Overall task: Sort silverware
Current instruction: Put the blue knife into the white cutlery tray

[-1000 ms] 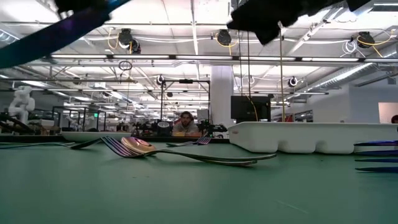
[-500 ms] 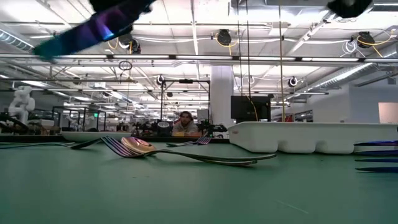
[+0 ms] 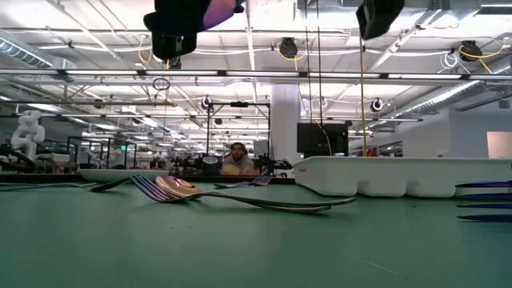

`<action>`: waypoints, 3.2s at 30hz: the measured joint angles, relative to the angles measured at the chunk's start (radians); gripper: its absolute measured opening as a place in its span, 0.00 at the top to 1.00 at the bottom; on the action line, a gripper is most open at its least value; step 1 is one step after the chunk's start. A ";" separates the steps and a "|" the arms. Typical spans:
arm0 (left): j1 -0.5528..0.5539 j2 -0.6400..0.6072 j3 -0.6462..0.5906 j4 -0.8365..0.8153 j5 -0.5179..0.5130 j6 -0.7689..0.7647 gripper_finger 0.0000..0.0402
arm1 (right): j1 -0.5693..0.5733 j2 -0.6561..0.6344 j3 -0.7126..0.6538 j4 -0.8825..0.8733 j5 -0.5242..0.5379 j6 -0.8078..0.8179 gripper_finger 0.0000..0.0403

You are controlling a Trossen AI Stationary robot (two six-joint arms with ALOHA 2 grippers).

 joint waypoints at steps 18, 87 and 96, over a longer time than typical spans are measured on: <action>-0.001 0.000 0.000 -0.006 0.058 -0.033 0.88 | -0.027 0.054 0.049 -0.069 0.095 -0.191 0.68; -0.167 -0.366 -0.306 -0.471 -1.067 0.284 0.52 | -0.722 -0.449 -0.156 -1.491 -0.453 2.553 0.97; -0.186 -0.404 -0.302 -0.472 -1.053 0.362 0.52 | -0.685 -0.449 -0.269 -1.470 -0.546 2.844 0.96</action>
